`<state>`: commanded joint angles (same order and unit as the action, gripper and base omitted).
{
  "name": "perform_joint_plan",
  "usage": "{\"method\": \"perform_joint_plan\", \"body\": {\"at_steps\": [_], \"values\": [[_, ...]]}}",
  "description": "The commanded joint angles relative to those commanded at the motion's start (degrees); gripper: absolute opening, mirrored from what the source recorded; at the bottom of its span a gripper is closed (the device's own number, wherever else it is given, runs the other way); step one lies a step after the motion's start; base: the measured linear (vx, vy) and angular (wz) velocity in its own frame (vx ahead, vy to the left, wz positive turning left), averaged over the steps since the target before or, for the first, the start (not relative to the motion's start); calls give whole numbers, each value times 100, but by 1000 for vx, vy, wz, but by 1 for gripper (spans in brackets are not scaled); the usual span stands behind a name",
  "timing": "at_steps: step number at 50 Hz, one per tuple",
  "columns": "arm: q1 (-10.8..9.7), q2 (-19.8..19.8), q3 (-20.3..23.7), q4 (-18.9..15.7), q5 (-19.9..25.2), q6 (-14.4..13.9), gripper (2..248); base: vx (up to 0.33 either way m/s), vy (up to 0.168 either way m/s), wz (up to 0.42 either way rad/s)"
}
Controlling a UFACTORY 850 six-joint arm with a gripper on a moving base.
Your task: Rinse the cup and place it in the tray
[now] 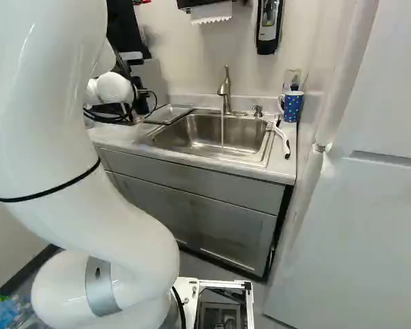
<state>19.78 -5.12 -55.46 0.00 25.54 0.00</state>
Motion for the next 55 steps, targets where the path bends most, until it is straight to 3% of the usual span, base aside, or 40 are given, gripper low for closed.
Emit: {"method": "perform_joint_plan", "body": {"at_steps": [55], "values": [[-927,-115,-119,0,-94,0,124,0,0,0]]}}
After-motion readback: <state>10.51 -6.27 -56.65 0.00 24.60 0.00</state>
